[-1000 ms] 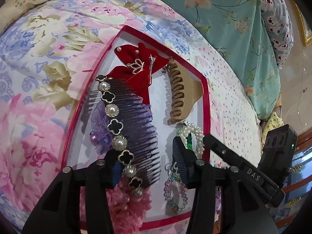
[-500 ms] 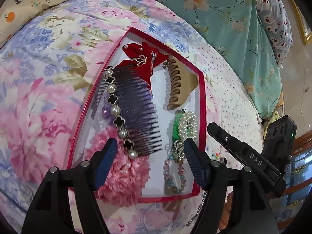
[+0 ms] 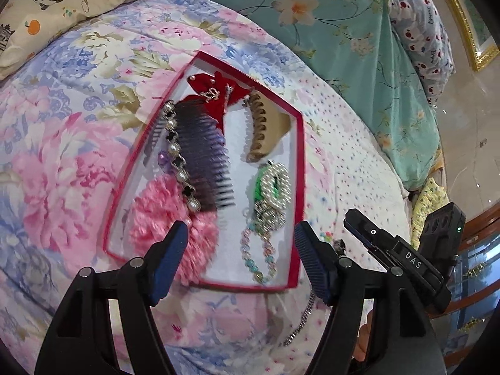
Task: Organize jewelry
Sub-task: 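Grasp the beaded hair tie with the left tool while the right tool grasps the lavender scrunchie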
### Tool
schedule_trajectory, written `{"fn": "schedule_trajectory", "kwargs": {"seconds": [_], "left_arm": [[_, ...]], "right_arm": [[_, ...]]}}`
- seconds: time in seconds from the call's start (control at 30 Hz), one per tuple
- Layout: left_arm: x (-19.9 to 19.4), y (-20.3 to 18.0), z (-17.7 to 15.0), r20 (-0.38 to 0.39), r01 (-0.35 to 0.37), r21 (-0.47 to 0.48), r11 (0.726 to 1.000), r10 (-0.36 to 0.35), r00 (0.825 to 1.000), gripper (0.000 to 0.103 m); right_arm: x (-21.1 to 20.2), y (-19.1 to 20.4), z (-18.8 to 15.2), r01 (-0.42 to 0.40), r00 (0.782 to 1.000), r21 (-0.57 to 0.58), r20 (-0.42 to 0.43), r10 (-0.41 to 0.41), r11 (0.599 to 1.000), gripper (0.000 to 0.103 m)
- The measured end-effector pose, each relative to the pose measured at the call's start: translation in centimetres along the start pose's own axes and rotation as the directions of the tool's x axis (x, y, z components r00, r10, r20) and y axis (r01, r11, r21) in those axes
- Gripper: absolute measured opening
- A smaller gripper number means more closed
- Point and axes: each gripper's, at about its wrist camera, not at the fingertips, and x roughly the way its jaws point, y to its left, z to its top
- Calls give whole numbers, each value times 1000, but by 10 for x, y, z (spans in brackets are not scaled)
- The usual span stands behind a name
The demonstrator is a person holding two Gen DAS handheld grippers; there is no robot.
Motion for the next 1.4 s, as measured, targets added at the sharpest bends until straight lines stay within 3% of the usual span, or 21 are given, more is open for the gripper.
{"fn": "schedule_trajectory", "kwargs": {"seconds": [0.2,0.33,0.67,0.97,1.4], "left_arm": [[-5,-13,-17,-13,27,12,1000,-27,1000,70],[-6,-21,-27,-25,43,20,999,-42,999,70],[-4,-46,-47,-69,70,71,995,-65,996,70],[10,-58,-74,-144,68,113,991,-51,988,70],[28,-73,-100,-225,63,172,983,-23,974,70]], "right_arm": [[-29,-19,-12,23,1000,28,16,-24,999,35],[-50,-33,-19,52,998,41,34,-54,998,42],[-89,-68,-47,123,991,83,48,-127,989,42],[-84,-88,-77,160,987,98,-3,-161,982,42],[-47,-94,-74,226,973,10,-52,-226,974,42]]}}
